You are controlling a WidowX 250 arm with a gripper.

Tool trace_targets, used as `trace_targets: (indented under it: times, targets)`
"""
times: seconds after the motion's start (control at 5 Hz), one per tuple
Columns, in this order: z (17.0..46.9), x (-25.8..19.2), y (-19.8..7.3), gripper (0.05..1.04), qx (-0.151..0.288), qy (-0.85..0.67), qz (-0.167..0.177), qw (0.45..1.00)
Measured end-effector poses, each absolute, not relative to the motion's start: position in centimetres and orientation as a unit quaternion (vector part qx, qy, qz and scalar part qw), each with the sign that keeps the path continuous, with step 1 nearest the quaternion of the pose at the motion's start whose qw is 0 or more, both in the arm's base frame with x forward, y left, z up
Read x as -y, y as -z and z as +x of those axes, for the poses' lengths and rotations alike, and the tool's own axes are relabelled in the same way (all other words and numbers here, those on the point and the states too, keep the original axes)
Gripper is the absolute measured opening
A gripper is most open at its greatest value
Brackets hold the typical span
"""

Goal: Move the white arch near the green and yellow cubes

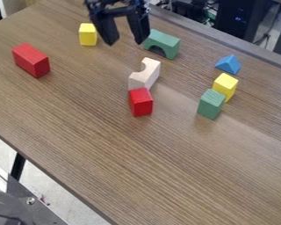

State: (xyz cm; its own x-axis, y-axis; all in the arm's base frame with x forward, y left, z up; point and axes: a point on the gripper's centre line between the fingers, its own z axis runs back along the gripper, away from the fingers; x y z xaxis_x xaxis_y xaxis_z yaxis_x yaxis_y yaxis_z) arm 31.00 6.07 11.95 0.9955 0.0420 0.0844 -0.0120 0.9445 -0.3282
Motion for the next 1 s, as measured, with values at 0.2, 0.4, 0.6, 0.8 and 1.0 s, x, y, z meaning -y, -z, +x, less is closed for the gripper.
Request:
trace_targets:
  times: [0.2,0.4,0.6,0.8,1.0]
  targets:
    - [31.6,-5.2,-12.2,0.998,0.021,0.026,-0.114,0.993]
    - [31.8,-4.7,-12.2,0.998,0.006,0.055,-0.060,0.997]
    - [32.0,-4.2,-11.1,0.998,-0.027,0.082,-0.013,0.996]
    - [32.3,-4.1,-9.9,0.998,-0.052,0.101,0.014,0.993]
    - [32.5,-4.1,-9.4,0.998,-0.059,0.103,0.016,0.993]
